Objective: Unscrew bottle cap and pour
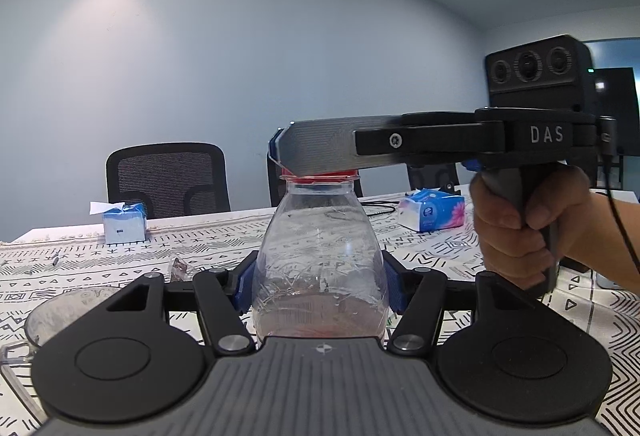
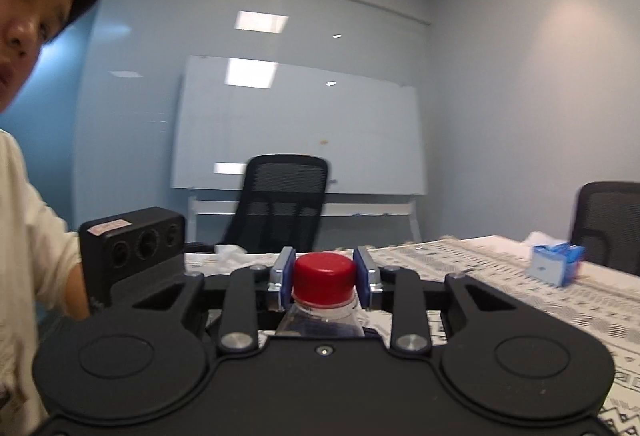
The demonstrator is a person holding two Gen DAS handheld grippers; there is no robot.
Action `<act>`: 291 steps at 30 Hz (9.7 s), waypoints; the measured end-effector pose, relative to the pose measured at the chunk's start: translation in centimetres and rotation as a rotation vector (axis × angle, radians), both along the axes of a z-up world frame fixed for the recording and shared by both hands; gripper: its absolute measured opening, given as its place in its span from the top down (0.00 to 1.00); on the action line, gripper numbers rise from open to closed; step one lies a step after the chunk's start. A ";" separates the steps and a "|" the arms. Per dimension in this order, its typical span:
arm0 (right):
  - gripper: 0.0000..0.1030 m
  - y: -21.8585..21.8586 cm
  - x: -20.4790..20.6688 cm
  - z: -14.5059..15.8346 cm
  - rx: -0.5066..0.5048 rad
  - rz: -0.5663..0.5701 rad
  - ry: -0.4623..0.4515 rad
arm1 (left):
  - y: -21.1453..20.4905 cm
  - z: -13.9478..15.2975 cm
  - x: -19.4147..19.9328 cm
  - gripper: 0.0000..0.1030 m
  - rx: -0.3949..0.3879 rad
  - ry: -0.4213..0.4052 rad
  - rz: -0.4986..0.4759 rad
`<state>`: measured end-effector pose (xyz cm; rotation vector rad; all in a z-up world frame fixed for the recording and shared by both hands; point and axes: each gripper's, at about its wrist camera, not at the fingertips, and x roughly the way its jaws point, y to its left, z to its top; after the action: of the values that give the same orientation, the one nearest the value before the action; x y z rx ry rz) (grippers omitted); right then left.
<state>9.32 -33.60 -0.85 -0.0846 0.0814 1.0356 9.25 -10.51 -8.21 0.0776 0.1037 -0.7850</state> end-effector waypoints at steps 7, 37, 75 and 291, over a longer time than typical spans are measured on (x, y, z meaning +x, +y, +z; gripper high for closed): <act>0.58 1.0 -0.4 0.5 0.005 -0.084 0.037 | 0.1 0.1 0.6 0.44 -0.019 0.025 0.012; 0.68 5.5 -4.4 -0.2 0.007 -0.534 0.086 | -0.5 0.3 0.0 0.44 -0.034 0.024 0.044; 0.42 5.6 -6.5 0.6 0.064 -0.639 -0.019 | -1.8 0.2 -0.6 0.44 0.008 -0.027 0.080; 0.67 10.2 -2.5 0.3 -0.019 -0.798 0.146 | -2.4 0.5 -2.1 0.44 0.020 -0.055 0.094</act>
<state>6.79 -23.42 -0.53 0.0100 0.2358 0.2422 7.13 -12.93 -7.72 0.1128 0.0624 -0.6870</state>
